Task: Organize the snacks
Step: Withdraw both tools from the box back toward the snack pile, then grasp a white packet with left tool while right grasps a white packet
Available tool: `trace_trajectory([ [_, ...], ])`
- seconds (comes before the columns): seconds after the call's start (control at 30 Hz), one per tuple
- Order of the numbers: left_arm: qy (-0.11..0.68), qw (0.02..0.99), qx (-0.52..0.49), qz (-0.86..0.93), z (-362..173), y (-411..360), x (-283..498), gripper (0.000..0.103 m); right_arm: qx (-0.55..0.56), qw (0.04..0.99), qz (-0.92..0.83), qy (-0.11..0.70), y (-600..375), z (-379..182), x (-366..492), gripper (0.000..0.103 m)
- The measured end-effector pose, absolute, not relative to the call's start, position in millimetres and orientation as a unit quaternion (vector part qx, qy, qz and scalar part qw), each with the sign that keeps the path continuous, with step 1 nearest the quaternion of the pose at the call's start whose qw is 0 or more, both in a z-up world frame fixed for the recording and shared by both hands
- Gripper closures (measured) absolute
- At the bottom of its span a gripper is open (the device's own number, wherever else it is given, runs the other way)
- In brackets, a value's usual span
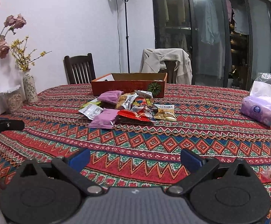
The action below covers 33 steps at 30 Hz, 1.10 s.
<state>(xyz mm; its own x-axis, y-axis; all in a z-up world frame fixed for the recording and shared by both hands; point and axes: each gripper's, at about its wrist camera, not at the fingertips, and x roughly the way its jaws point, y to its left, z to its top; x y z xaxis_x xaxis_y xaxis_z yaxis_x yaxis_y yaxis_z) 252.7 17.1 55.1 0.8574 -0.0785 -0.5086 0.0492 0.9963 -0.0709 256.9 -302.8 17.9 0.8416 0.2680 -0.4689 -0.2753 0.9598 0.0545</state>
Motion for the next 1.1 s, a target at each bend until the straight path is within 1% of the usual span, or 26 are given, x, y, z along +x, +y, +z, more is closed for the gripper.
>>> trace_trajectory([
  [0.2, 0.264, 0.963, -0.016, -0.045, 52, 6, 310, 0.000, -0.011, 0.958, 0.140, 0.248, -300, 16, 290, 0.000],
  [0.27, 0.265, 0.963, -0.007, -0.053, 50, -1, 330, 0.002, -0.013, 0.959, 0.139, 0.246, -299, 17, 303, 0.000],
  [0.33, 0.266, 0.962, 0.004, -0.065, 48, -6, 350, 0.013, -0.012, 0.959, 0.139, 0.245, -297, 18, 316, 0.000],
  [0.37, 0.267, 0.961, 0.008, -0.070, 47, -9, 360, 0.015, -0.013, 0.959, 0.140, 0.245, -295, 19, 323, 0.000],
  [0.43, 0.273, 0.959, 0.014, -0.078, 44, -12, 380, 0.025, -0.016, 0.959, 0.144, 0.243, -290, 21, 338, 0.000],
  [0.57, 0.291, 0.953, 0.014, -0.077, 33, -16, 421, 0.029, -0.031, 0.959, 0.157, 0.234, -278, 25, 367, 0.000],
  [0.63, 0.304, 0.950, 0.005, -0.078, 25, -15, 436, 0.036, -0.038, 0.958, 0.165, 0.231, -271, 26, 384, 0.000],
  [0.67, 0.310, 0.948, -0.003, -0.080, 22, -14, 442, 0.038, -0.042, 0.957, 0.170, 0.231, -267, 26, 393, 0.000],
  [0.73, 0.320, 0.943, -0.019, -0.085, 15, -12, 451, 0.050, -0.045, 0.956, 0.176, 0.231, -260, 25, 413, 0.001],
  [0.83, 0.322, 0.941, -0.029, -0.099, 7, -12, 454, 0.058, -0.038, 0.951, 0.190, 0.242, -249, 20, 447, 0.003],
  [1.0, 0.319, 0.941, -0.028, -0.110, -2, -17, 455, 0.059, -0.030, 0.944, 0.198, 0.262, -231, 7, 498, 0.008],
  [1.03, 0.319, 0.941, -0.025, -0.111, -2, -18, 455, 0.063, -0.028, 0.943, 0.197, 0.267, -228, 4, 506, 0.011],
  [1.07, 0.316, 0.942, -0.023, -0.112, -3, -19, 454, 0.066, -0.025, 0.941, 0.201, 0.271, -225, 1, 515, 0.020],
  [1.1, 0.313, 0.942, -0.023, -0.114, -2, -19, 453, 0.074, -0.022, 0.940, 0.206, 0.272, -223, -2, 519, 0.024],
])
